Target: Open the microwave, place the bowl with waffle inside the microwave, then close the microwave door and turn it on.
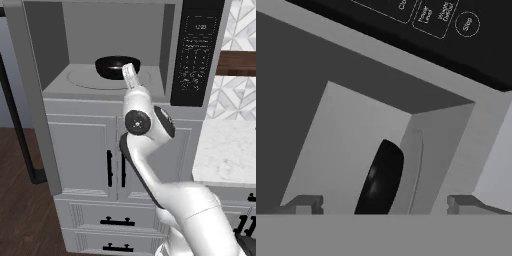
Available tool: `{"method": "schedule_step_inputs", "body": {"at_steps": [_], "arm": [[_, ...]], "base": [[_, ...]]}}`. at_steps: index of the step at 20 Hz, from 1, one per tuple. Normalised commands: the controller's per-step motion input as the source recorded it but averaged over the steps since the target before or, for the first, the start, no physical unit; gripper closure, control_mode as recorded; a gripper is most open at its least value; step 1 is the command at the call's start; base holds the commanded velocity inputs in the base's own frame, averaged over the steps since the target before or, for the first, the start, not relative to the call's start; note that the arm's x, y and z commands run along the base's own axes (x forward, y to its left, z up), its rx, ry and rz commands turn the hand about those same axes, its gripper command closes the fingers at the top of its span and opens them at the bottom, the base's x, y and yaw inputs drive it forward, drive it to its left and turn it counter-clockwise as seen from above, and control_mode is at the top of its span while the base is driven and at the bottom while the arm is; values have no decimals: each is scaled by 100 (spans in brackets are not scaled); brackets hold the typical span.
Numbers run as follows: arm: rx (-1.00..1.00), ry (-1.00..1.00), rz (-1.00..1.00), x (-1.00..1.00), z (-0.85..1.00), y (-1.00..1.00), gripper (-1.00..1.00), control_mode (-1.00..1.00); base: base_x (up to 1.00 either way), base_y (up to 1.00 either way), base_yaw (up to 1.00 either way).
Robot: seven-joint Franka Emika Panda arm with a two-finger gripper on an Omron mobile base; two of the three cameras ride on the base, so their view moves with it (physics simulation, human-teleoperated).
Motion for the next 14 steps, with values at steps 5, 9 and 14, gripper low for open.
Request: {"method": "schedule_step_inputs", "body": {"at_steps": [5, 9, 14], "arm": [[-1, 24, -8, -43, -40, 3, -100, -100], [-19, 6, -13, -26, -42, 9, -100, -100], [-32, 0, -11, -11, -34, 1, -100, -100]], "base": [[0, 0, 0], [0, 0, 0], [0, 0, 0]]}}
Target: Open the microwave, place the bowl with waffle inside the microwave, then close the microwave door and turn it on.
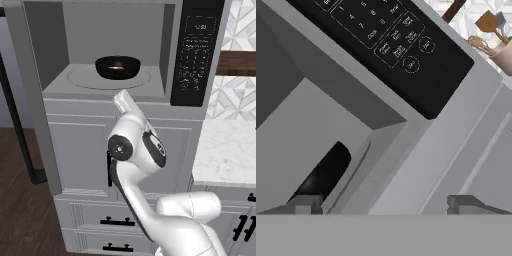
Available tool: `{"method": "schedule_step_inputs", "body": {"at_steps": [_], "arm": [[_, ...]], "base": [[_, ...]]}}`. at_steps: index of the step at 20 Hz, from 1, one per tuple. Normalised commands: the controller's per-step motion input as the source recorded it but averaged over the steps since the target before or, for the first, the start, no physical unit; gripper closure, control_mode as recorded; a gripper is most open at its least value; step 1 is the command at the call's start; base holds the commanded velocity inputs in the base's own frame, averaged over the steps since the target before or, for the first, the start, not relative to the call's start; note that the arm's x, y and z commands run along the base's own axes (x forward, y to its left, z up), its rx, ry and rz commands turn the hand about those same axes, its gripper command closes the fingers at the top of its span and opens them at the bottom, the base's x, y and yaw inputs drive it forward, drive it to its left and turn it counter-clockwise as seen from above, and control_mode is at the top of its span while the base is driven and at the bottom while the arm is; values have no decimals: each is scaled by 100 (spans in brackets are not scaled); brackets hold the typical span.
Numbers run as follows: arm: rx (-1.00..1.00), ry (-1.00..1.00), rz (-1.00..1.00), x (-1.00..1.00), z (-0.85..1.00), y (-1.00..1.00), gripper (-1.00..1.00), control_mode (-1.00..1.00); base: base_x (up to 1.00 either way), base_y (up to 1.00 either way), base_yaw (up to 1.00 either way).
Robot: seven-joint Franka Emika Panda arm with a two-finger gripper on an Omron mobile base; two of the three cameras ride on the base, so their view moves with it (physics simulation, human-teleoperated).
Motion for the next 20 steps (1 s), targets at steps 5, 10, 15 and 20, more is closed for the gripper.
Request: {"method": "schedule_step_inputs", "body": {"at_steps": [5, 10, 15, 20], "arm": [[-9, 3, -12, 0, -34, 1, -100, -100], [-1, 0, -16, 0, -46, 31, -100, -100], [-12, 2, -5, 4, -56, 57, -100, -100], [-30, 0, 0, 10, -56, 67, -100, -100]], "base": [[0, 0, 0], [0, 0, 0], [0, 0, 0], [0, 0, 0]]}}
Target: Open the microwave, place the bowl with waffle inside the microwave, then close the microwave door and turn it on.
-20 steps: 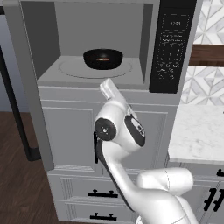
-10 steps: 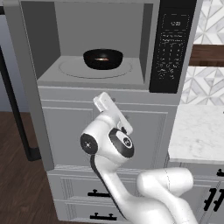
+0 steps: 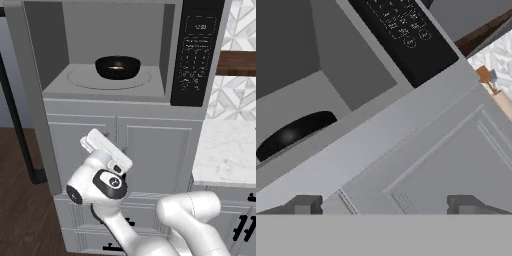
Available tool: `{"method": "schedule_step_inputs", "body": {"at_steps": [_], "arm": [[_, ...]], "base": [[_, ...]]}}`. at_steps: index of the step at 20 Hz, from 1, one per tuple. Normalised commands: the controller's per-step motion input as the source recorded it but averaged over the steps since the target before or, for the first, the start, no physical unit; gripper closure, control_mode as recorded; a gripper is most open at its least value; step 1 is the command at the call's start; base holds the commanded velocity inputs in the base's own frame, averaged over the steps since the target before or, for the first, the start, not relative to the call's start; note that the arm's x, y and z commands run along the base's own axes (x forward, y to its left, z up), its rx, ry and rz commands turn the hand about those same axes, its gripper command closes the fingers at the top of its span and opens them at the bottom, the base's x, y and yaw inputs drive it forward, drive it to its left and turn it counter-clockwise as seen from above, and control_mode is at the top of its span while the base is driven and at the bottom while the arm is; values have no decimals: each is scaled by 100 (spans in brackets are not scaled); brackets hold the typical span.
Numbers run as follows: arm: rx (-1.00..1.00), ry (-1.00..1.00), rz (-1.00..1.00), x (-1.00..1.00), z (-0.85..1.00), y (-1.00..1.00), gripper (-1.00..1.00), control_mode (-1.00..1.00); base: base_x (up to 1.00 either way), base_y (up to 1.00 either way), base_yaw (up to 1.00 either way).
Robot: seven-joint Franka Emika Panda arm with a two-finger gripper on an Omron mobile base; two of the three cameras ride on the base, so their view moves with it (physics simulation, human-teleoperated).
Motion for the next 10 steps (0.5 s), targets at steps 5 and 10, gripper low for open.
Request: {"method": "schedule_step_inputs", "body": {"at_steps": [5, 10], "arm": [[-23, 0, 0, 1, -23, 76, 100, -100], [-15, 0, -3, 0, -4, 76, 100, -100]], "base": [[0, 0, 0], [0, 0, 0]]}}
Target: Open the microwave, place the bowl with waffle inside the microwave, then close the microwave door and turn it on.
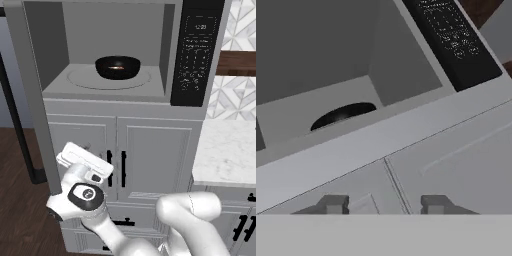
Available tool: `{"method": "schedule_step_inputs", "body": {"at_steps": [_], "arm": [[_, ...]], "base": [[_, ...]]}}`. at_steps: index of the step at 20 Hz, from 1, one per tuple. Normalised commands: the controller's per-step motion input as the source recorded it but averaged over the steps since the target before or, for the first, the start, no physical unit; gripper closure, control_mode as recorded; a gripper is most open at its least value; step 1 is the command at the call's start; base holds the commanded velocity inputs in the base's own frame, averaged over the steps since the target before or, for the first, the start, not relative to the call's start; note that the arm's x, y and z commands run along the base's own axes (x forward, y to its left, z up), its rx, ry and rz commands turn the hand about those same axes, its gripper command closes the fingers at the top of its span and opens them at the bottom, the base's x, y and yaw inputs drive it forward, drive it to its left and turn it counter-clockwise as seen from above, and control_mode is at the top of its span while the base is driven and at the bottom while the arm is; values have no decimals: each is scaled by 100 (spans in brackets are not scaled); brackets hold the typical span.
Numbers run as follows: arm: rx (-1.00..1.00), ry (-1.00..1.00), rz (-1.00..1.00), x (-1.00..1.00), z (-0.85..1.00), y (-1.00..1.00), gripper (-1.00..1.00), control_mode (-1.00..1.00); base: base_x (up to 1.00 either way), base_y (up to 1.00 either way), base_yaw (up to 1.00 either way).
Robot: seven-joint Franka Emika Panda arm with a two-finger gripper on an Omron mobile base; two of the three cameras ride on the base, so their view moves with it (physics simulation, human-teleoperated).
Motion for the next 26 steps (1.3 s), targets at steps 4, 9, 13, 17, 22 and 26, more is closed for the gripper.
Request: {"method": "schedule_step_inputs", "body": {"at_steps": [4, 9, 13, 17, 22, 26], "arm": [[-10, 0, -2, -1, 0, 77, 100, -100], [-9, -2, 0, -1, 0, 73, 100, -100], [-9, -16, 0, -4, -6, 41, 100, -100], [-11, -28, 0, -14, -16, 24, 100, -100], [-8, -35, 0, -20, -4, 34, 100, -100], [0, -34, 0, -31, 13, 36, 100, -100]], "base": [[0, 0, 0], [0, 0, 0], [0, 0, 0], [0, 0, 0], [0, 0, 0], [0, 0, 0]]}}
